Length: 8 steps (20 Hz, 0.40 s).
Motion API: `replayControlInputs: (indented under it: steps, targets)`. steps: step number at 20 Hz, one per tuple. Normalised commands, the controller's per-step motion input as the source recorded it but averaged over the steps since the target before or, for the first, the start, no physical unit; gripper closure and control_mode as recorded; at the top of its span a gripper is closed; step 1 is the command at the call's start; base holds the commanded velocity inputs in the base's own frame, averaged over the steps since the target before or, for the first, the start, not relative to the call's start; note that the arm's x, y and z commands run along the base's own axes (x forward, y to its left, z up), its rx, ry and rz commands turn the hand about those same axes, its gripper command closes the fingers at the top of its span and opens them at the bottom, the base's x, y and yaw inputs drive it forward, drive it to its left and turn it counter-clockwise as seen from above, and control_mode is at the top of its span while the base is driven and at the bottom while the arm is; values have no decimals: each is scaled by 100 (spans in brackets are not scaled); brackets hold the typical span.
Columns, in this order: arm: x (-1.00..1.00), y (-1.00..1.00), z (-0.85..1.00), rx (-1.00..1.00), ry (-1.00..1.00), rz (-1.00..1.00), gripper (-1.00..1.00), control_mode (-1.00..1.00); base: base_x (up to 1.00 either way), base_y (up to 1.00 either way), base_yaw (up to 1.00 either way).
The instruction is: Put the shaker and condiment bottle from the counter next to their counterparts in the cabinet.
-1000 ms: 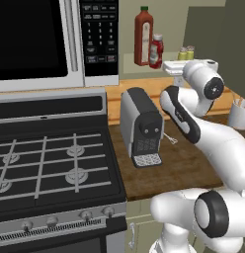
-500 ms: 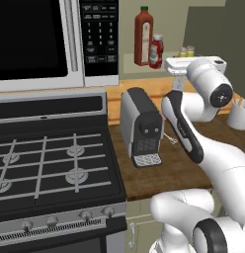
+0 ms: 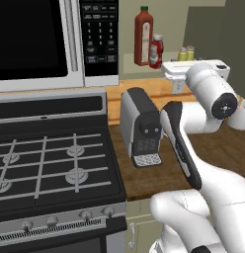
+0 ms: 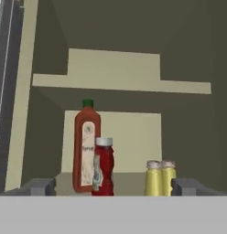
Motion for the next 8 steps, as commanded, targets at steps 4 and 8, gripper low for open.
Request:
replayControlInputs:
  steps: [4,8]
  targets:
    - [-78,32,0,0,0,0,-100,-100,0,0,0]
    - [-78,38,0,0,0,0,-100,-100,0,0,0]
